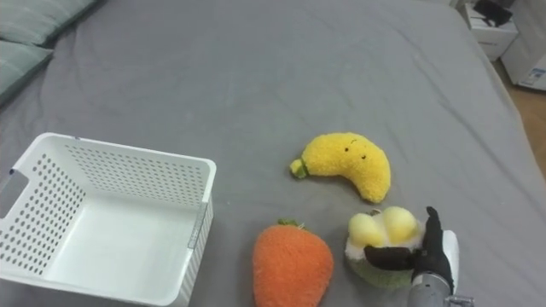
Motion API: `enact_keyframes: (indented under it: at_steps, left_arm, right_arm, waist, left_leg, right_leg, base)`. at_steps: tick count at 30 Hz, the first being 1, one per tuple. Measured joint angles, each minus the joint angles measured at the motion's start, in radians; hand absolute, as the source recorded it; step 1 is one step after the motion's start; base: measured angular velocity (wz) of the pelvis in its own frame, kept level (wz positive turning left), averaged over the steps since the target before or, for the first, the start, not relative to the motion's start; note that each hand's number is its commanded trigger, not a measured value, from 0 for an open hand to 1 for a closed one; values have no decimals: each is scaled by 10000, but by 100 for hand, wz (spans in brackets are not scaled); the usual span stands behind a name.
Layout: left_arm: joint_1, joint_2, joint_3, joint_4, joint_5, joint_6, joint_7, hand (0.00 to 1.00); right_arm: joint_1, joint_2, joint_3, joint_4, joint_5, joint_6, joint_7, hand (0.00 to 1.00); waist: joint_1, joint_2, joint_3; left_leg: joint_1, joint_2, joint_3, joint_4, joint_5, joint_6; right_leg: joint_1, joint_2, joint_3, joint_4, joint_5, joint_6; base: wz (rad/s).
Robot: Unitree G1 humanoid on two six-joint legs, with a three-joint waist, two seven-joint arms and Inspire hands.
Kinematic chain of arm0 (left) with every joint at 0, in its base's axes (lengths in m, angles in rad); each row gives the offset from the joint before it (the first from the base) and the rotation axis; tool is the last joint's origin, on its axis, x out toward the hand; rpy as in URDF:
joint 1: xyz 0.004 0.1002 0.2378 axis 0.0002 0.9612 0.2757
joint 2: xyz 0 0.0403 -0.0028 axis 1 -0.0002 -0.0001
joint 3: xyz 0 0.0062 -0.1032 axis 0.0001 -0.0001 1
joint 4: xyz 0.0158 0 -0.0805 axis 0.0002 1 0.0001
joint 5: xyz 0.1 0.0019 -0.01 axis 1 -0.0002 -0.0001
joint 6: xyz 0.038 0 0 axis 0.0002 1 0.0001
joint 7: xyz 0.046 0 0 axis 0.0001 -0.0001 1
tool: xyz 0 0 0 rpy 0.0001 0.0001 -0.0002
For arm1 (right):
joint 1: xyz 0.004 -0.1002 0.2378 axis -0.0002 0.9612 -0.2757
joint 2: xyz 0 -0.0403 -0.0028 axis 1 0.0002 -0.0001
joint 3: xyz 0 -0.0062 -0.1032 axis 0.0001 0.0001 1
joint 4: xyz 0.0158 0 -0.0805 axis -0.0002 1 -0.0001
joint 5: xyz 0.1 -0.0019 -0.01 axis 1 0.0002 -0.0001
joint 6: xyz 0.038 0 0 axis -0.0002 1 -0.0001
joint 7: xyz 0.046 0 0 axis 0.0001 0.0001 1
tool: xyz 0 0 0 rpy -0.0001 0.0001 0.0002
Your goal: Collect toys from the bed
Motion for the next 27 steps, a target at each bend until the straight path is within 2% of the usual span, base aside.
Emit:
enact_keyframes:
  at_steps: [7,10,16,18,19,20,21,22,27]
  left_arm:
    - [80,0,-12,-17,8,12,16,0]
    - [142,3,4,-17,7,131,15,0]
    - [247,15,29,25,-5,238,-12,0]
    - [284,41,30,22,1,342,-64,0]
    - [285,41,30,22,1,375,-86,0]
    - [285,41,29,13,1,396,-142,0]
    - [284,60,34,-14,21,402,-229,0]
    - [285,69,33,-31,23,404,-255,0]
    - [301,166,78,-228,195,457,-481,0]
  right_arm:
    - [-4,-55,382,-106,7,1,-50,0]
    - [-6,-60,387,-106,-83,30,80,0]
    - [-19,-75,379,552,-119,52,483,0]
    - [13,-169,379,1138,-867,120,698,0]
    - [12,-206,384,1277,-1017,157,784,6]
    - [24,-272,402,1451,-1286,250,934,70]
    - [29,-314,405,1661,-1579,277,1034,96]
    - [42,-335,405,1747,-1699,285,1087,100]
    - [50,-581,322,2047,-2328,290,1252,100]
  waist:
    - [37,23,-55]
    - [103,-15,-70]
    - [138,-181,-32]
    - [130,-257,-5]
    - [157,-266,-5]
    - [165,-276,1]
    - [167,-278,0]
    - [168,-281,-1]
    - [219,-352,-35]
  left_leg:
    - [-5,-12,-13,-13,14,15]
    - [2,-31,-12,-8,19,24]
    - [32,-42,-105,-4,36,41]
    - [45,-54,-206,-8,35,41]
    - [46,-55,-209,-5,35,41]
    - [41,-59,-217,-3,35,41]
    - [30,-62,-225,5,36,41]
    - [26,-64,-232,10,36,41]
    - [-90,-72,-236,21,52,43]
  right_leg:
    - [13,3,-6,25,0,0]
    - [24,-9,-20,22,-4,7]
    - [98,-34,-110,6,-10,16]
    - [149,-78,-190,-3,-17,28]
    - [151,-80,-192,-3,-18,29]
    - [150,-84,-192,-3,-19,31]
    - [146,-85,-194,-5,-21,33]
    - [146,-87,-203,-6,-23,34]
    - [36,-93,-220,-21,-29,37]
  base:
    - [0]
    - [1]
    - [5]
    - [9]
    - [4]
    - [0]
    - [0]
    - [0]
    - [0]
